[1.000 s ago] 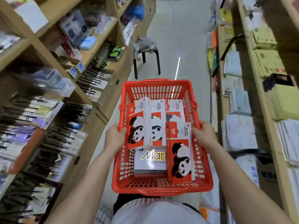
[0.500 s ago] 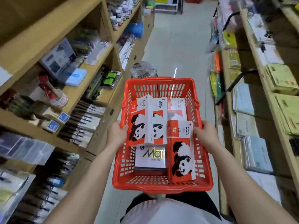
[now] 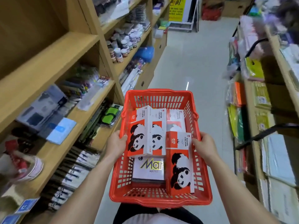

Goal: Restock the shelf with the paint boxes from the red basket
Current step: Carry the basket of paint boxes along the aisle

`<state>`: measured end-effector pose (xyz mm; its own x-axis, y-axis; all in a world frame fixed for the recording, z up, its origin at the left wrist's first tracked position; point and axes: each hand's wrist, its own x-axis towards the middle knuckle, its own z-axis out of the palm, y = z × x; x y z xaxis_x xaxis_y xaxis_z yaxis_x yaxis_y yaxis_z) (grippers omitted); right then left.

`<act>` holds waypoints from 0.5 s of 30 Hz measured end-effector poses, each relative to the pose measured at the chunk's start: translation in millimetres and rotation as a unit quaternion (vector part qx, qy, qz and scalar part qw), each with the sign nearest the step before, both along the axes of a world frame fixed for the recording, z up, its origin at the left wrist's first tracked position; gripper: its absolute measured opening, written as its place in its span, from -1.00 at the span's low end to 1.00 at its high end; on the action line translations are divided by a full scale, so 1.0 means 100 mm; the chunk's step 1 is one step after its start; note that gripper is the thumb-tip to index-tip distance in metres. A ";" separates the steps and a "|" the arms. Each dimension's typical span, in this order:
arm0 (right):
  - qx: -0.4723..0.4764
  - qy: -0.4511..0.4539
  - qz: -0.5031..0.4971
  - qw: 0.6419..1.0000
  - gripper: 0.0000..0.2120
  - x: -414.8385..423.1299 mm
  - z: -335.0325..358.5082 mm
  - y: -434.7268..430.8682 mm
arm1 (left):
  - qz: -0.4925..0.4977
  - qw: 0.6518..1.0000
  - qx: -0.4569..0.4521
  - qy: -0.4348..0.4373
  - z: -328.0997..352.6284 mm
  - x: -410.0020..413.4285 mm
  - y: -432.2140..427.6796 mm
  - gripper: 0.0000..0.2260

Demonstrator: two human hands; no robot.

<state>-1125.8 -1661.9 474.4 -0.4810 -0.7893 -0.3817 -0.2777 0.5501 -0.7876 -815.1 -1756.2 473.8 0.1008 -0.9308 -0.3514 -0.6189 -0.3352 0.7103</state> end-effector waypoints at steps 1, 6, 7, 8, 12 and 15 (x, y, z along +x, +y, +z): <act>0.001 0.005 0.005 1.000 -0.84 -0.06 0.02 -0.26 | 0.005 1.000 -0.008 0.000 0.00 -0.05 -0.23 -0.88; 0.006 0.026 0.017 0.999 -0.82 -0.27 -0.02 -1.57 | 0.012 1.000 -0.013 0.007 -0.10 -0.25 -1.48 -0.86; 0.008 0.030 0.016 0.999 -0.81 -0.29 -0.05 -1.83 | 0.007 1.000 -0.015 0.003 -0.15 -0.27 -1.74 -0.85; 0.011 0.035 0.014 0.999 -0.81 -0.30 -0.10 -2.08 | 0.003 1.000 -0.014 0.001 -0.22 -0.28 -2.02 -0.84; 0.021 0.056 -0.002 0.998 -0.81 -0.32 -0.33 -3.05 | -0.007 1.000 0.010 0.012 -0.50 -0.33 -3.06 -0.87; 0.040 0.057 -0.009 0.998 -0.81 -0.33 -0.53 -3.65 | -0.016 1.000 0.024 0.001 -0.72 -0.37 -3.69 -0.86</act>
<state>-1158.8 -2026.5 421.0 -0.5393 -0.7492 -0.3846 -0.3529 0.6157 -0.7046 -851.8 -2125.0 401.9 0.0703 -0.9158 -0.3954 -0.6277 -0.3486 0.6960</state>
